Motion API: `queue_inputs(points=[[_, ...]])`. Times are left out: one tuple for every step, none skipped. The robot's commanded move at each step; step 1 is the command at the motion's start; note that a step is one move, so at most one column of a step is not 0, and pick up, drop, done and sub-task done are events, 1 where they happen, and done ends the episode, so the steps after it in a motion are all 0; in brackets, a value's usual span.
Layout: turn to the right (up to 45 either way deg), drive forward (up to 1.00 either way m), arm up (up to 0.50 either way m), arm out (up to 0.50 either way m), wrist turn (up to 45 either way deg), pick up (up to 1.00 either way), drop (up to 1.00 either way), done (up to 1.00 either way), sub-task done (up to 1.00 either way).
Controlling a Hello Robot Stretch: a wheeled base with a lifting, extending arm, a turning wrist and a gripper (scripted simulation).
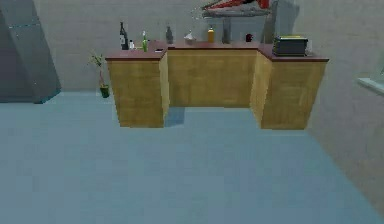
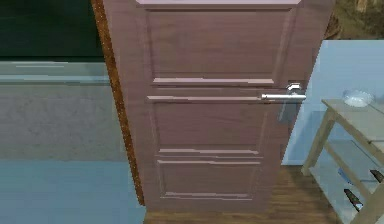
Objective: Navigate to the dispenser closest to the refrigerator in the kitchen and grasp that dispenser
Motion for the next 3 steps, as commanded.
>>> queue_inputs(points=[[0.0, 1.0, 0.0, 0.0, 0.0, 0.0, 0.0, 0.0, 0.0], [0.0, 1.0, 0.0, 0.0, 0.0, 0.0, 0.0, 0.0, 0.0], [0.0, 0.4, 0.0, 0.0, 0.0, 0.0, 0.0, 0.0, 0.0]])
